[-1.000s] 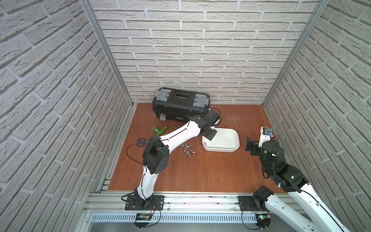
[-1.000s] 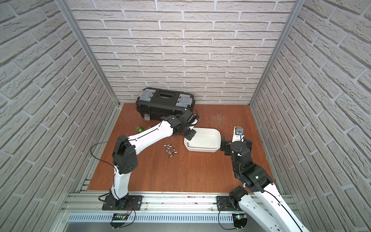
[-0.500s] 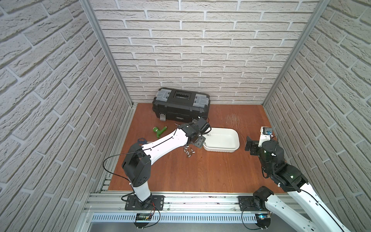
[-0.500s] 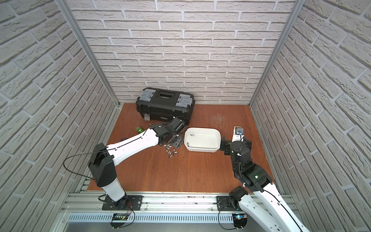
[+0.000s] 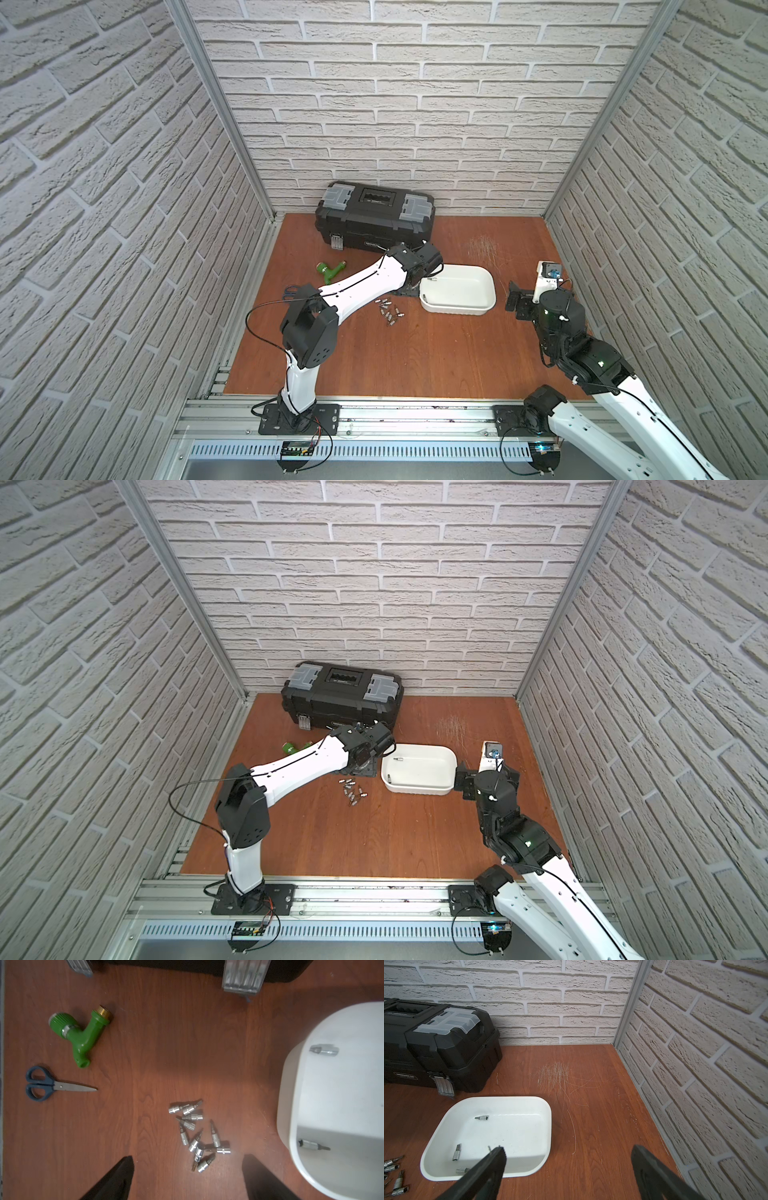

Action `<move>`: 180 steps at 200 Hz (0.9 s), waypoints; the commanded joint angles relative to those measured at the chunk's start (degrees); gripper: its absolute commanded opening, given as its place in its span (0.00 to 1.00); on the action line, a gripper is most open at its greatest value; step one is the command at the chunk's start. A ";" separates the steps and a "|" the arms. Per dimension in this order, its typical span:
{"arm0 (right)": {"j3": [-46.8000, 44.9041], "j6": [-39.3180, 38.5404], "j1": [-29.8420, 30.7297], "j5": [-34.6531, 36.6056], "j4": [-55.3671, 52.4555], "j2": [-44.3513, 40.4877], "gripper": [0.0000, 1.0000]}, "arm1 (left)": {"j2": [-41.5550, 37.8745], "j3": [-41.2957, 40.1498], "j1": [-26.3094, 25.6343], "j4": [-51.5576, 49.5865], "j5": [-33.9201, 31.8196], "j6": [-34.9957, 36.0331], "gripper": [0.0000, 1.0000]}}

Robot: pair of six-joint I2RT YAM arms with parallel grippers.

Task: Put the bit on the desktop into the storage box
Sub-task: Pick up the screwdriver bit from the center of the board.

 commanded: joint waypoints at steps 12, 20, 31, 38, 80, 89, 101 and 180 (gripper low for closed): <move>-0.51 -0.15 -0.44 0.87 2.26 -0.49 0.98 | 1.30 -0.10 -0.29 1.16 3.99 -6.01 0.85; -0.51 -0.35 -0.44 1.06 2.24 -0.63 0.98 | 1.82 -0.02 -0.25 1.36 4.20 -6.58 0.85; -0.49 -0.58 -0.44 1.32 2.24 -0.85 0.98 | 2.64 0.07 -0.10 1.45 4.45 -7.30 0.84; -0.41 -0.81 -0.44 1.48 2.16 -0.88 0.98 | 3.03 0.04 -0.01 1.75 4.52 -7.72 0.83; -0.37 -0.95 -0.42 1.95 1.63 -1.38 0.98 | 3.61 -2.18 0.56 3.38 6.83 -10.46 0.67; -0.42 -0.94 -0.47 1.98 1.63 -1.54 0.98 | 3.59 -2.90 0.82 3.97 7.41 -10.86 0.63; -0.60 -0.86 -0.44 2.01 1.62 -1.63 0.98 | 3.50 -3.85 1.28 5.13 8.61 -10.94 0.57; -0.41 -0.71 -0.44 1.97 1.36 -1.67 0.98 | 5.35 -7.27 2.73 9.35 14.23 -12.19 0.52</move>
